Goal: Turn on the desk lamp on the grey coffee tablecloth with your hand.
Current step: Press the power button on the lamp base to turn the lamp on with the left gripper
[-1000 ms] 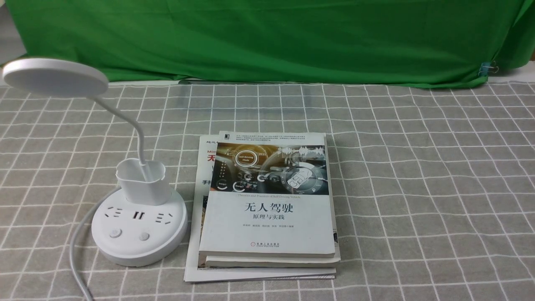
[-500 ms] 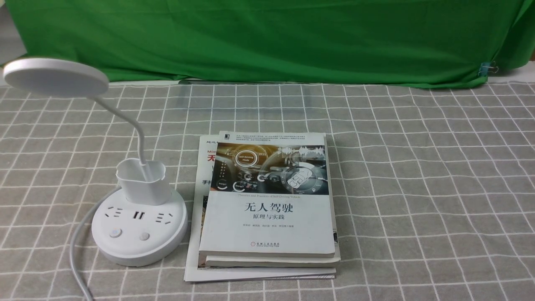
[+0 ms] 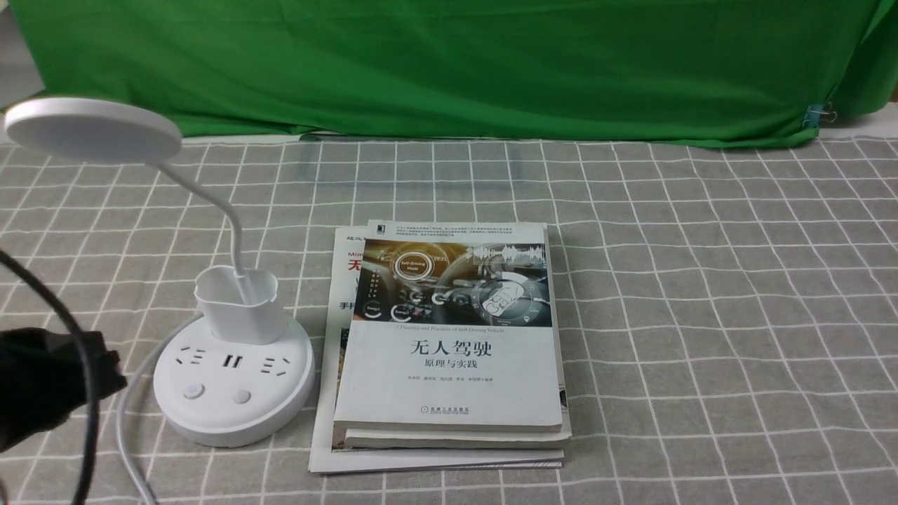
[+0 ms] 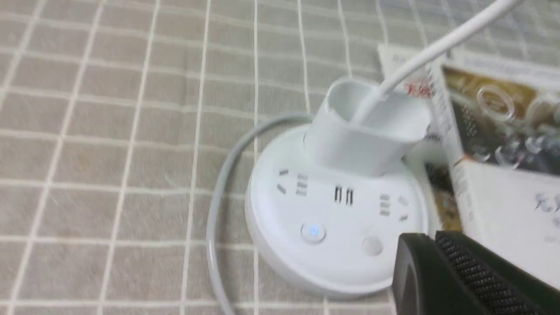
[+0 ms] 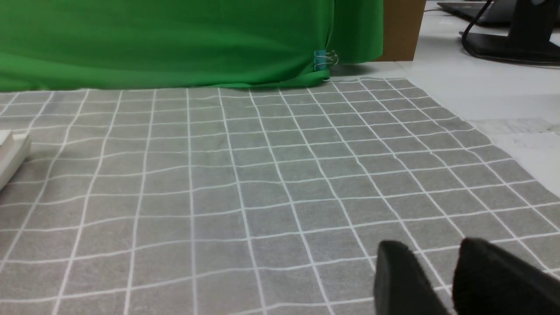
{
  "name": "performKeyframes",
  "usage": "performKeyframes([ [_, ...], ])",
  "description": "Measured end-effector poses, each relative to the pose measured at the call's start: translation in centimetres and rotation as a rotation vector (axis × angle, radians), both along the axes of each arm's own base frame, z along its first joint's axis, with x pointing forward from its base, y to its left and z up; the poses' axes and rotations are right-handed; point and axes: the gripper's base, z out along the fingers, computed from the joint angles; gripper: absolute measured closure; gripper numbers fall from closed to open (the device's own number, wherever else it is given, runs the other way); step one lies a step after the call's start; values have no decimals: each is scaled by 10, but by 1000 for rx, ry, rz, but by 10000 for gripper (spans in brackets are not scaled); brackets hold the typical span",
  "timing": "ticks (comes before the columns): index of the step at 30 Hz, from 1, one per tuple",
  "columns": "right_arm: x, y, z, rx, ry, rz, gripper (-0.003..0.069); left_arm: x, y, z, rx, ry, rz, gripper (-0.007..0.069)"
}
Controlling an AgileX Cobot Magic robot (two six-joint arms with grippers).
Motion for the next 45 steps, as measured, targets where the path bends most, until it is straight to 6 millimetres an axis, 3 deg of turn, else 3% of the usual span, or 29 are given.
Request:
performKeyframes([
  [7,0,0,0,0,0,0,414,38,-11,-14,60,285,-163,606],
  [15,0,0,0,0,0,0,414,53,-47,-34,143,361,-269,606],
  [19,0,0,0,0,0,0,414,68,-56,-43,266,369,-260,606],
  [24,0,0,0,0,0,0,414,84,-59,-49,295,323,-271,606],
  [30,0,0,0,0,0,0,414,90,-62,-63,312,362,-282,606],
  [45,0,0,0,0,0,0,414,99,-65,-75,328,350,-296,606],
])
